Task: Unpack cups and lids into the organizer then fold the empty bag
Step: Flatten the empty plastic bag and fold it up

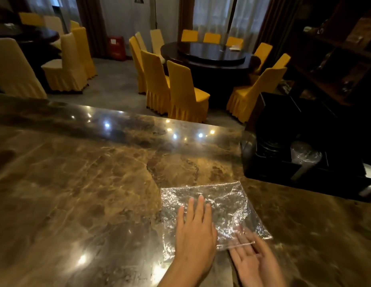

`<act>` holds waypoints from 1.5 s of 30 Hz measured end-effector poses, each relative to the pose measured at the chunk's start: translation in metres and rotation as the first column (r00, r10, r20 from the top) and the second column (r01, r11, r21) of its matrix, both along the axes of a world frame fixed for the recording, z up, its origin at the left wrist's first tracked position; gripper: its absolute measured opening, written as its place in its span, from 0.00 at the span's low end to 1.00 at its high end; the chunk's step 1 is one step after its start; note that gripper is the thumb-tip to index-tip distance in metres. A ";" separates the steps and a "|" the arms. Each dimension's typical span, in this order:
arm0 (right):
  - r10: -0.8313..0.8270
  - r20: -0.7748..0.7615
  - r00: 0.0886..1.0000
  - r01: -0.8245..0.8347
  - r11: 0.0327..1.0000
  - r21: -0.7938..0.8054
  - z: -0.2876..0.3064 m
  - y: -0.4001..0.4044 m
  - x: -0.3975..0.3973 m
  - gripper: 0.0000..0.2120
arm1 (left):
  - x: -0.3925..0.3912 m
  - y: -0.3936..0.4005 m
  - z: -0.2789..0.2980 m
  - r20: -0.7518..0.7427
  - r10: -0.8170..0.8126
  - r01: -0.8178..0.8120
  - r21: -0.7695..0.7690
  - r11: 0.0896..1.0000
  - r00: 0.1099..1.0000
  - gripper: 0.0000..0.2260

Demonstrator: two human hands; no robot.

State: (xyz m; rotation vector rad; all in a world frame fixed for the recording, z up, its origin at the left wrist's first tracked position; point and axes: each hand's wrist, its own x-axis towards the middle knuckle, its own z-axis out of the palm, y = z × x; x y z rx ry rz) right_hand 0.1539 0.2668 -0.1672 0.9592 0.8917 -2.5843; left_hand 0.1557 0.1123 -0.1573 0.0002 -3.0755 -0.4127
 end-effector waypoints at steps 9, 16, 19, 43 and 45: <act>0.098 0.103 0.990 -0.103 0.994 0.045 0.010 -0.004 -0.004 0.13 | -0.028 0.013 -0.009 0.010 0.027 -0.027 -0.017 0.999 1.000 0.27; 0.220 -0.091 0.971 -0.172 0.912 0.373 0.017 -0.008 -0.013 0.09 | -0.023 0.011 -0.025 0.000 0.011 -0.011 -0.028 1.000 1.000 0.28; 0.390 -0.184 0.902 -0.155 0.691 0.706 0.024 -0.020 -0.019 0.16 | -0.022 0.010 -0.025 -0.011 0.011 -0.011 -0.045 0.999 1.000 0.28; 0.862 0.492 0.120 0.459 -0.487 0.743 0.001 -0.089 -0.010 0.28 | -0.014 -0.081 0.001 0.413 0.138 -0.130 0.557 -0.820 0.900 0.21; 0.856 0.503 0.118 0.456 -0.496 0.739 -0.001 -0.089 -0.010 0.29 | -0.007 -0.090 0.005 0.384 0.220 -0.072 0.618 -0.783 0.897 0.16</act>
